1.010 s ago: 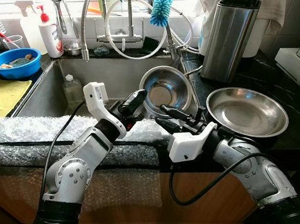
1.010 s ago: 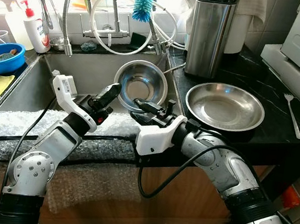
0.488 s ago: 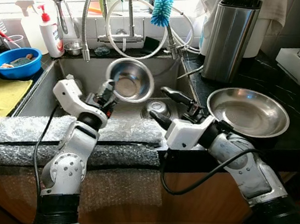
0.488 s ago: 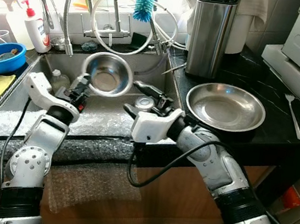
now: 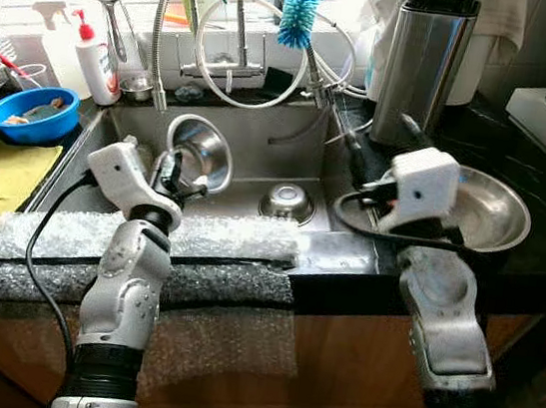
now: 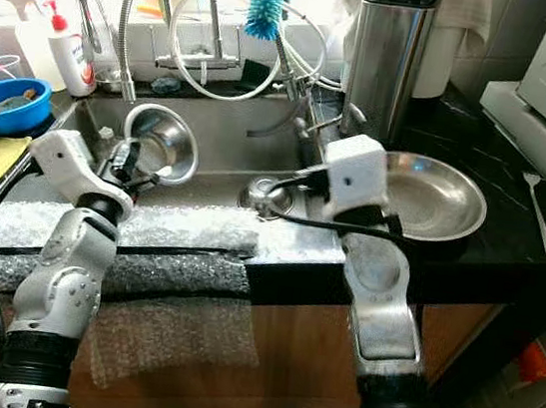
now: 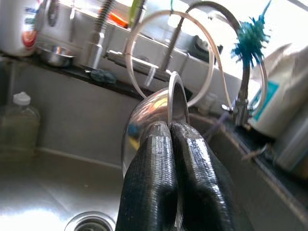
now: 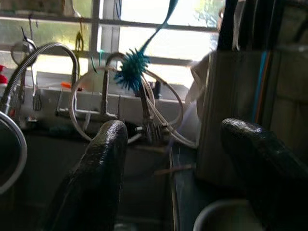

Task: Kitchen organization

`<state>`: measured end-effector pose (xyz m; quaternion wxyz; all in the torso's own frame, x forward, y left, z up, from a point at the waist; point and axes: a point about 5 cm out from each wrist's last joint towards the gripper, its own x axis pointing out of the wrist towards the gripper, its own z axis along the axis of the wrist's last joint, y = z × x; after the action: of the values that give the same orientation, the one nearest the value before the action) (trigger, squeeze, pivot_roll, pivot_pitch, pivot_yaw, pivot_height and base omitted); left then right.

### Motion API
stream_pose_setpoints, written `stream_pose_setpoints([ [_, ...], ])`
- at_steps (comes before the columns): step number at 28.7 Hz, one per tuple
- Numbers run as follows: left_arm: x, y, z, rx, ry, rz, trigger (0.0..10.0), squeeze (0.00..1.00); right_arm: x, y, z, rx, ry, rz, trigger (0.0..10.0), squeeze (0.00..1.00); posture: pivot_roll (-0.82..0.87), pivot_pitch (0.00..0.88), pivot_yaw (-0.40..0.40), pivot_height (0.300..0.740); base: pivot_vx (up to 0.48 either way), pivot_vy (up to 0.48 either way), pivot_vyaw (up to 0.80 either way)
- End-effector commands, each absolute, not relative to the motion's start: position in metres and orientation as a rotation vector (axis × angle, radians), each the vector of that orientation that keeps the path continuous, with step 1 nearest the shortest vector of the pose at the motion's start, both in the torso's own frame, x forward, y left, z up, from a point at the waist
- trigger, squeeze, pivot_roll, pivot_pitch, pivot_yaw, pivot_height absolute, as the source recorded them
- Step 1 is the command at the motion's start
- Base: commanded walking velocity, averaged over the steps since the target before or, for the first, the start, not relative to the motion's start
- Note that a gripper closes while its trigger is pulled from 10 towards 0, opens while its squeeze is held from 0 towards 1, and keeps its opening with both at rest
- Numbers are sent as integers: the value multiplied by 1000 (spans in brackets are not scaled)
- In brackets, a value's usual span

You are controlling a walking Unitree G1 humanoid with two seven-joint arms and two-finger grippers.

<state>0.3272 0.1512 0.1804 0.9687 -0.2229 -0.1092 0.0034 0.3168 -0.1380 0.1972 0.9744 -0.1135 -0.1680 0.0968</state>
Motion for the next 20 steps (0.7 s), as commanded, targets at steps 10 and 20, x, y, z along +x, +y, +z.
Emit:
stream_pose_setpoints([
  [10,357,151,180,-205,-229,-3,10000,0,288,-115,172,-98,-221,214,10000,0,-132,0,153,740,0,0,0],
  [20,391,136,176,-63,-33,-87,10000,0,269,-95,169,-106,-231,295,10000,0,-163,0,174,740,0,0,0],
])
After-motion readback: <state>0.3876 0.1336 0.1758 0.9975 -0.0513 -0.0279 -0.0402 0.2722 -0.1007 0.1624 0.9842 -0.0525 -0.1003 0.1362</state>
